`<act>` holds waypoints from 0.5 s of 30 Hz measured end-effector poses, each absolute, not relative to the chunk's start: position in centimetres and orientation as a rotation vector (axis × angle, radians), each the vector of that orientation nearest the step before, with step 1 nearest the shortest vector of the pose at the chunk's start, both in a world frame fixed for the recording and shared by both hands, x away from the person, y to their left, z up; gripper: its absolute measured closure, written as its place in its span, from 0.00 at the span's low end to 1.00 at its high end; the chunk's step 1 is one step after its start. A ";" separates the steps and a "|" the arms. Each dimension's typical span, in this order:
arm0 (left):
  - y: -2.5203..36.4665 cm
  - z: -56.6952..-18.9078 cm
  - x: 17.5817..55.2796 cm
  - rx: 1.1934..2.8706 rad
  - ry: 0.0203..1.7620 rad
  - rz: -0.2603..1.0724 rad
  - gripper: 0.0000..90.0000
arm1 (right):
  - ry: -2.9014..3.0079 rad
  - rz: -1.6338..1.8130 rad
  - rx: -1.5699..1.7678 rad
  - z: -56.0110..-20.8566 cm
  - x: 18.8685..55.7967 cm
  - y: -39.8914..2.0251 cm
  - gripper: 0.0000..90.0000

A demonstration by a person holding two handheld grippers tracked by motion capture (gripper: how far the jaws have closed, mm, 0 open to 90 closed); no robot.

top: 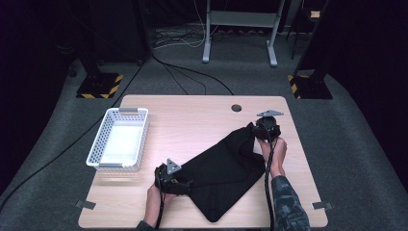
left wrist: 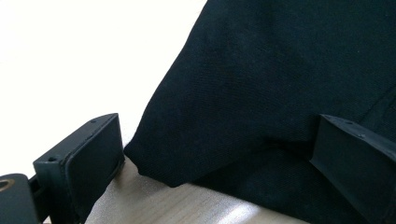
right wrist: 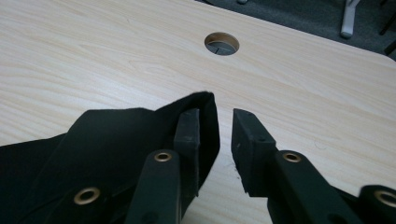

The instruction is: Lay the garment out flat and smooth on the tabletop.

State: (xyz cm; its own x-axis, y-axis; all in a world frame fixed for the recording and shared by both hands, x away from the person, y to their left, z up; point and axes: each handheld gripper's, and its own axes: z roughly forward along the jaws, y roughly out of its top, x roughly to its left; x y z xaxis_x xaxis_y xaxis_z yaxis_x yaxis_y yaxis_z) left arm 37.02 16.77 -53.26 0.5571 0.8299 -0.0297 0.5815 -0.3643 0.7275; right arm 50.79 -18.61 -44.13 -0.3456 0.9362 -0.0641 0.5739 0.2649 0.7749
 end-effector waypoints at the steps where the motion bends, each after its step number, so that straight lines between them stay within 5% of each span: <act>1: 16.8 -53.3 37.0 2.085 1.129 0.450 0.03 | 2.008 0.908 1.367 -44.1 50.7 -18.7 0.73; 15: 16.8 -53.3 37.0 2.085 1.129 0.450 0.03 | 2.018 0.937 1.391 -46.0 49.0 -21.0 0.42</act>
